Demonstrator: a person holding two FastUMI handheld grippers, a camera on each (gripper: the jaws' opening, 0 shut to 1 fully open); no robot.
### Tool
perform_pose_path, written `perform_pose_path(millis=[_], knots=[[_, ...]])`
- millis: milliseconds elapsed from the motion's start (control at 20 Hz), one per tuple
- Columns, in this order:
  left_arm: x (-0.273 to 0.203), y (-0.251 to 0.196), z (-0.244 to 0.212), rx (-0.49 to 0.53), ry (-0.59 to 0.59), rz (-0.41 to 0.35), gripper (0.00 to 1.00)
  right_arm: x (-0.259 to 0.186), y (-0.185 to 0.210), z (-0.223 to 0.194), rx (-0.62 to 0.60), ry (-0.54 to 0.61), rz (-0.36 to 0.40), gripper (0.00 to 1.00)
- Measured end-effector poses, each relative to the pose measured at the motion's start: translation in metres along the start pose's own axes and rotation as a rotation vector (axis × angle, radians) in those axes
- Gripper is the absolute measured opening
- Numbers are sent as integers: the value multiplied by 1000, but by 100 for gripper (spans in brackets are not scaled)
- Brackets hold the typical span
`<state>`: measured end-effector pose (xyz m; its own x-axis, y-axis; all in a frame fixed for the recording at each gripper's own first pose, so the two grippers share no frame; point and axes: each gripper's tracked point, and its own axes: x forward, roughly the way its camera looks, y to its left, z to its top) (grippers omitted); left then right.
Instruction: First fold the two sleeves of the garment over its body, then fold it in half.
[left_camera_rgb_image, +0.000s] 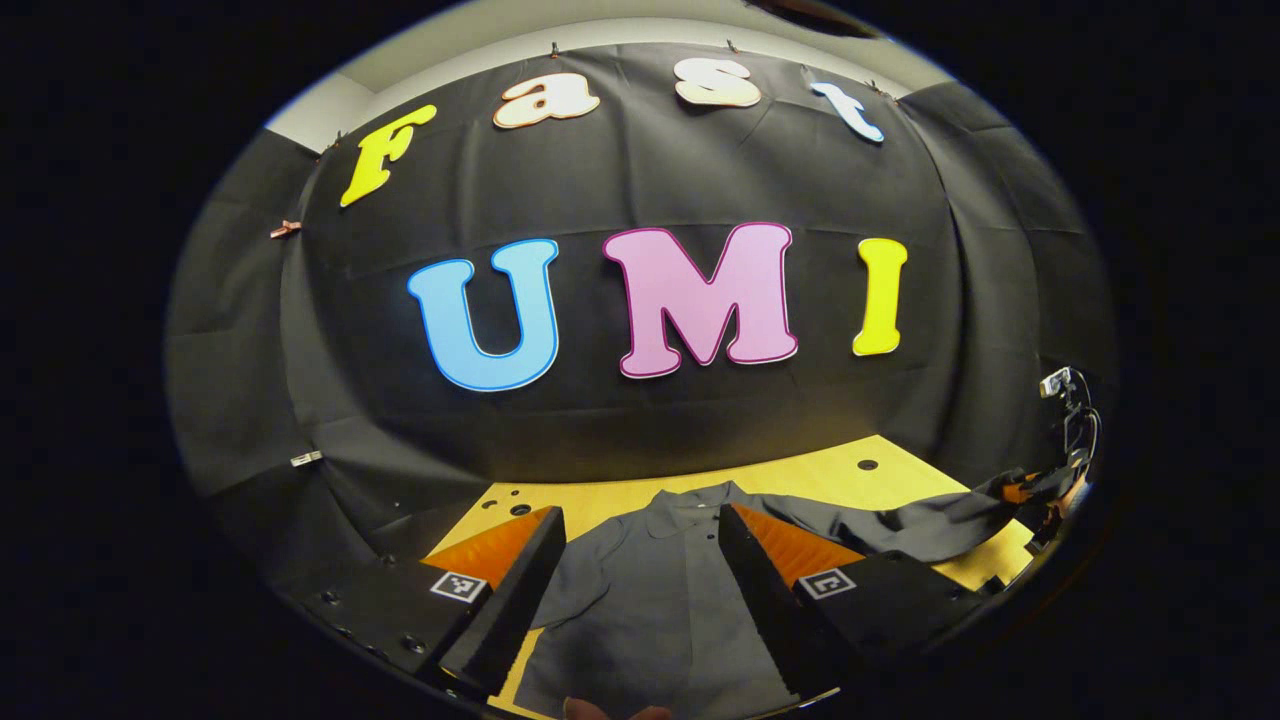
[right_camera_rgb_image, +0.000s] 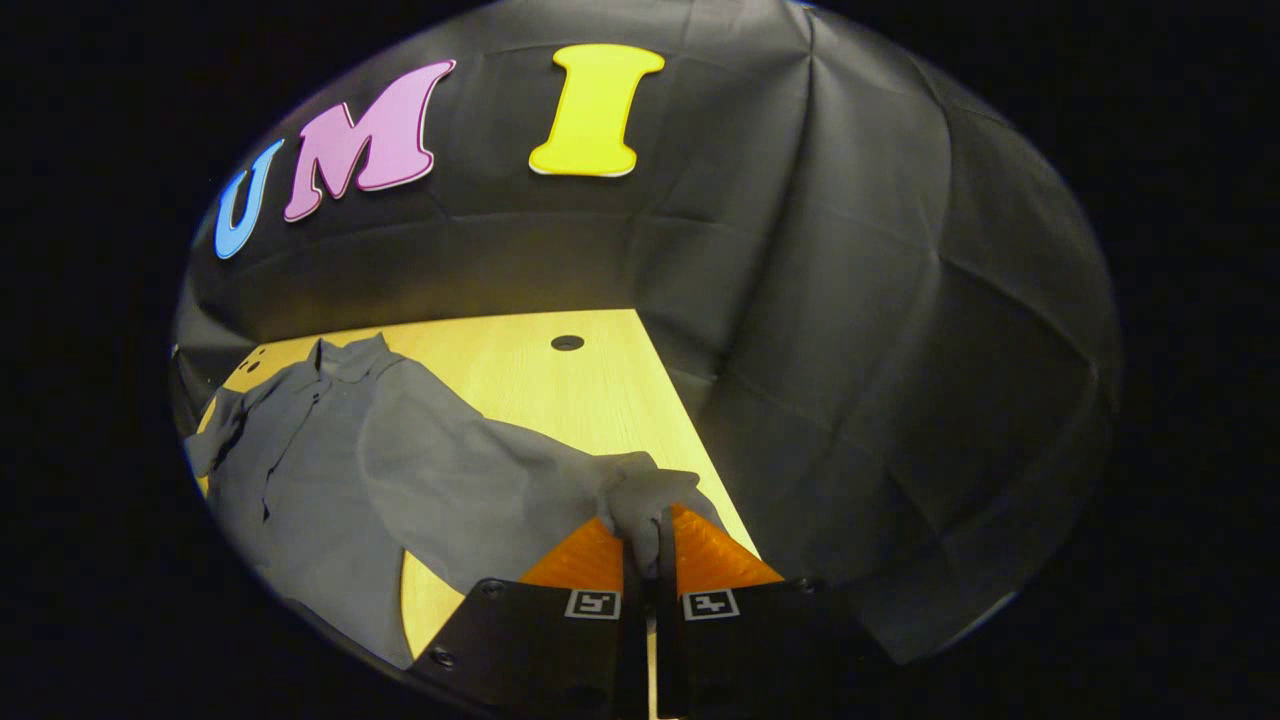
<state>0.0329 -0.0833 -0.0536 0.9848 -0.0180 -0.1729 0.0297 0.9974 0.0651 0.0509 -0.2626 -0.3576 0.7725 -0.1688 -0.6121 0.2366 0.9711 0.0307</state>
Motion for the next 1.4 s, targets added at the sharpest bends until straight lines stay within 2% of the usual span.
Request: perform_pose_path(millis=[200, 550, 850, 1050, 1200, 1400], knots=[[4, 28, -1, -16, -26, -44, 97, -55, 19, 12, 32, -39, -35, 8], [6, 90, -15, -69, -44, -59, 97, -119, 117, 63, 40, -144, 31, 8], [7, 158, -40, -71, -50, -25, 97, -136, 235, 118, 27, -238, 155, 8], [8, 204, -60, -80, -39, 9, 97, -138, 322, 136, -5, -255, 259, 8], [11, 237, -79, -89, -20, 44, 97, -136, 388, 133, -55, -247, 339, 8], [18, 278, -104, -100, 4, 96, 97, -123, 461, 104, -127, -197, 419, 8]])
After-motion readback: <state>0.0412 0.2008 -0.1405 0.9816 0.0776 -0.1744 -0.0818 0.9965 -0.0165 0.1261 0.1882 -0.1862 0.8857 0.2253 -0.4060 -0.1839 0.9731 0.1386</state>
